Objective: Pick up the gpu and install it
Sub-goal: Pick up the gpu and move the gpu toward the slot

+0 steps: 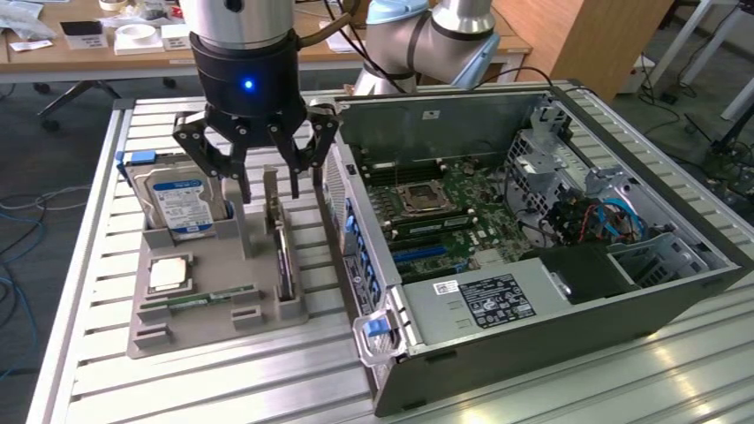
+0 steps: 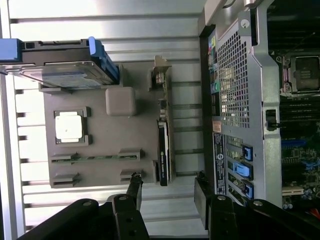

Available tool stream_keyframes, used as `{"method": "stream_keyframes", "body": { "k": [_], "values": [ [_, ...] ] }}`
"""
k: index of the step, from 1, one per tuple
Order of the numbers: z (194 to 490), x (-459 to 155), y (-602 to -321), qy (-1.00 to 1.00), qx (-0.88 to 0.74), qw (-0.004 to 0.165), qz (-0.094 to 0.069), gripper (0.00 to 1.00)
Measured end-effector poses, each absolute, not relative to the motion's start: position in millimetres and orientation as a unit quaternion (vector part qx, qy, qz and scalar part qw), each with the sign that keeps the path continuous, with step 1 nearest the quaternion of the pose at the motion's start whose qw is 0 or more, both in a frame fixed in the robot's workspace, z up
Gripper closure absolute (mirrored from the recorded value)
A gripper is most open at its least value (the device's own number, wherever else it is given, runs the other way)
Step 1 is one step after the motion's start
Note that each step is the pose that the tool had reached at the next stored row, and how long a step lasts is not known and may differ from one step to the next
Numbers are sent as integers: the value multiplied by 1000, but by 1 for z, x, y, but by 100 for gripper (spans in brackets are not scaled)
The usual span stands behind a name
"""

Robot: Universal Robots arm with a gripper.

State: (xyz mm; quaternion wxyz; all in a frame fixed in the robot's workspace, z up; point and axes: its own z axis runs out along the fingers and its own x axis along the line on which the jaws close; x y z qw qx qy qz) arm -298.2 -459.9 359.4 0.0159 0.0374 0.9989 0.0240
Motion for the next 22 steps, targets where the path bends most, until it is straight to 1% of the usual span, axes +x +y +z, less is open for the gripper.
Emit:
{"method": "stream_keyframes", "body": {
  "k": [13, 17, 22],
  "values": [
    [351, -298, -460, 999, 37, 16, 25, 45],
    [343, -298, -460, 999, 37, 16, 25, 45],
    [343, -298, -460, 999, 37, 16, 25, 45]
  ]
}}
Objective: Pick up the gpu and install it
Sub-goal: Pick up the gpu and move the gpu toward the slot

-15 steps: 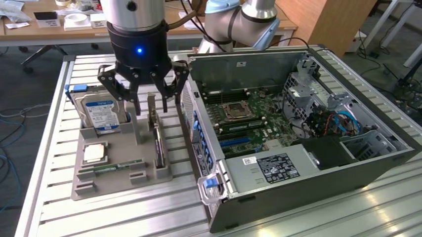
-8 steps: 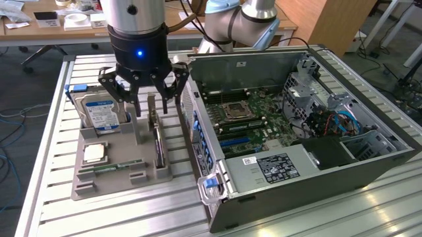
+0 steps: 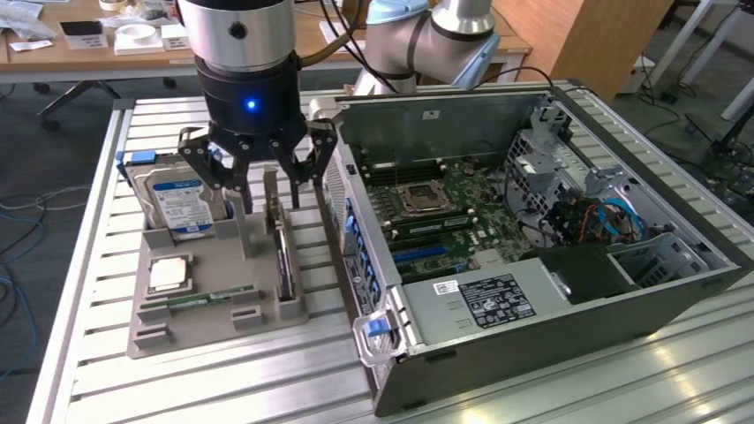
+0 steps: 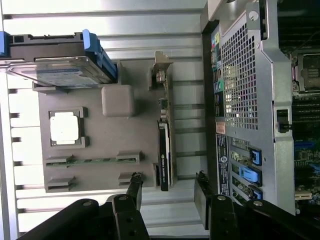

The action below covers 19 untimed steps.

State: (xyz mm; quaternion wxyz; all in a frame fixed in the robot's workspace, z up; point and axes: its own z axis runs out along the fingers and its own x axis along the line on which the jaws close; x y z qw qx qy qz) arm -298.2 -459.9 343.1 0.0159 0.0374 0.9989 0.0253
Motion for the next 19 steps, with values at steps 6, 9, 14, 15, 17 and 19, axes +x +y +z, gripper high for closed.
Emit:
{"method": "stream_keyframes", "body": {
  "k": [6, 9, 14, 15, 17, 19],
  "values": [
    [341, -298, -460, 999, 37, 16, 25, 45],
    [340, -298, -460, 999, 37, 16, 25, 45],
    [338, -298, -460, 999, 37, 16, 25, 45],
    [337, -298, -460, 999, 37, 16, 25, 45],
    [336, -298, -460, 999, 37, 16, 25, 45],
    [335, -298, -460, 999, 37, 16, 25, 45]
  ]
}}
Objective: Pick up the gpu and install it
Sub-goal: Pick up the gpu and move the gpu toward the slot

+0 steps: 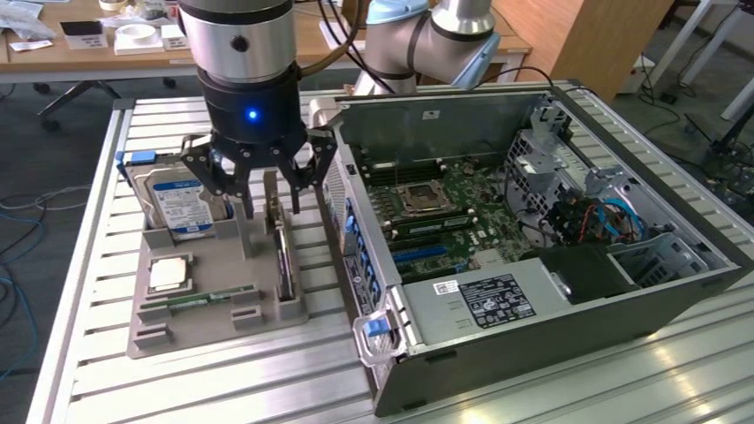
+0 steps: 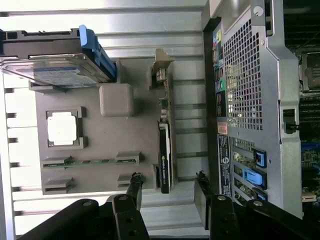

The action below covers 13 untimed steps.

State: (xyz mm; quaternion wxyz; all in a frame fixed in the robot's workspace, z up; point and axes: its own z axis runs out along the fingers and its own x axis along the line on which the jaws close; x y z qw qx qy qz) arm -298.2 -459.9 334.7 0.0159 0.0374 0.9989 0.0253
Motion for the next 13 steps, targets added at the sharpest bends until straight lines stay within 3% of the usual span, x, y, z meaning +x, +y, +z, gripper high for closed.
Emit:
{"method": "stream_keyframes", "body": {
  "k": [13],
  "values": [
    [330, -298, -460, 999, 37, 16, 25, 45]
  ]
}}
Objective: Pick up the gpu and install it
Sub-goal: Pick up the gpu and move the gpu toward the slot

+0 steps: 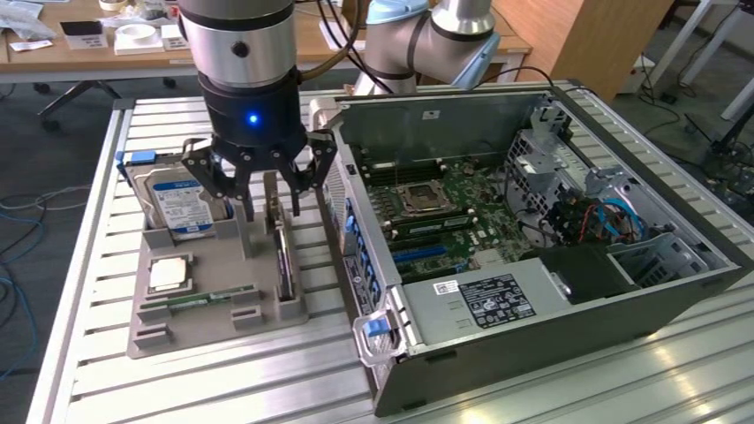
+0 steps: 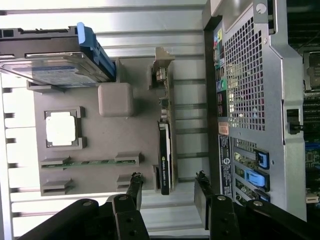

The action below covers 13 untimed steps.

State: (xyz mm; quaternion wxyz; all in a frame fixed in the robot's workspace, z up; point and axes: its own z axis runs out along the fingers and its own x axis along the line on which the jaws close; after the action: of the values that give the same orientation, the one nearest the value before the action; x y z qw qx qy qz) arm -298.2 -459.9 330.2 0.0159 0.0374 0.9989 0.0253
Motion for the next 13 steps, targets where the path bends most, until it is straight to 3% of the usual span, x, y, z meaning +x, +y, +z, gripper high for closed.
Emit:
{"method": "stream_keyframes", "body": {
  "k": [13],
  "values": [
    [325, -298, -460, 999, 37, 16, 25, 45]
  ]
}}
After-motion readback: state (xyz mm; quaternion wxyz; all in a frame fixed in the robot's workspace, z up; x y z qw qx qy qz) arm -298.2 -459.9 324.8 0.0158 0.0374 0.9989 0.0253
